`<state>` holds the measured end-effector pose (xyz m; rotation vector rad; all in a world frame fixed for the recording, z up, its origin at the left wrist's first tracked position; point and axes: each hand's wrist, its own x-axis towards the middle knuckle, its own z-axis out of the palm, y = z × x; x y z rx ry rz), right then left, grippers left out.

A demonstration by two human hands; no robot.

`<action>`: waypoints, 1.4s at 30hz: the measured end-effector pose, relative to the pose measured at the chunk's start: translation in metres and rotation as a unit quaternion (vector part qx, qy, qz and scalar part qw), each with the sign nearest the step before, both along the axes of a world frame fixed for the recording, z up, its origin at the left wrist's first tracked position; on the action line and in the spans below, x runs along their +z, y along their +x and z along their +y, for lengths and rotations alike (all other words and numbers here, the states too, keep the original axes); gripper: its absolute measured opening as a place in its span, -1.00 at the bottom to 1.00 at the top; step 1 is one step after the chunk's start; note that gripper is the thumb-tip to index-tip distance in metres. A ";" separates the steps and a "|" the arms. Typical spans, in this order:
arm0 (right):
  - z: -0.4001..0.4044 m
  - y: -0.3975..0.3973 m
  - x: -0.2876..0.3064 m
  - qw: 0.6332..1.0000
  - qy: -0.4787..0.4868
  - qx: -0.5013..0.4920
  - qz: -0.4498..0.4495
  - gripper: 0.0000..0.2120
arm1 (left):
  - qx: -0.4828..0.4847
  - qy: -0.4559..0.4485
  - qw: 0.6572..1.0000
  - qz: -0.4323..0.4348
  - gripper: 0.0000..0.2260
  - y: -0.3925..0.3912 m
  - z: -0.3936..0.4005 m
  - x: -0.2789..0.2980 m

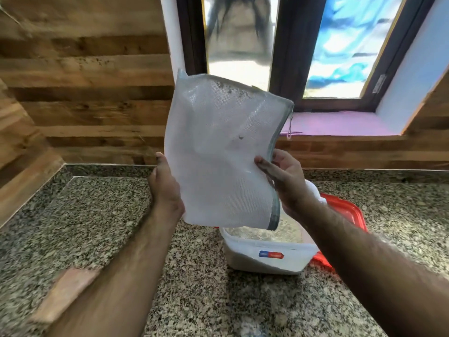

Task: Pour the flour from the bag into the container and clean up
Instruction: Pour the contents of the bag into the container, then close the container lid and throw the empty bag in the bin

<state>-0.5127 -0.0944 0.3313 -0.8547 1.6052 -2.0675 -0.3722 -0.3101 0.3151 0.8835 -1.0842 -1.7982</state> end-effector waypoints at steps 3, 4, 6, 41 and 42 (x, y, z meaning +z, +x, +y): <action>-0.013 -0.003 -0.010 0.997 0.022 -0.052 0.043 -0.46 | -0.055 -0.006 0.998 -0.011 -0.45 0.011 -0.013 -0.003; -0.018 -0.004 -0.013 0.997 0.023 -0.050 0.059 -0.50 | -0.071 -0.011 0.997 -0.011 -0.44 0.015 -0.018 -0.005; -0.028 -0.003 -0.014 0.998 -0.010 -0.029 0.047 -0.56 | -0.108 -0.021 0.994 -0.011 -0.41 0.022 -0.032 -0.010; -0.231 0.126 -0.235 0.841 0.514 -0.161 -0.045 -0.55 | -0.277 -0.229 0.790 -0.496 -0.33 0.246 -0.190 -0.245; -0.230 0.136 -0.233 0.823 0.545 -0.159 0.008 -0.43 | -0.270 -0.288 0.744 -0.539 -0.24 0.246 -0.189 -0.244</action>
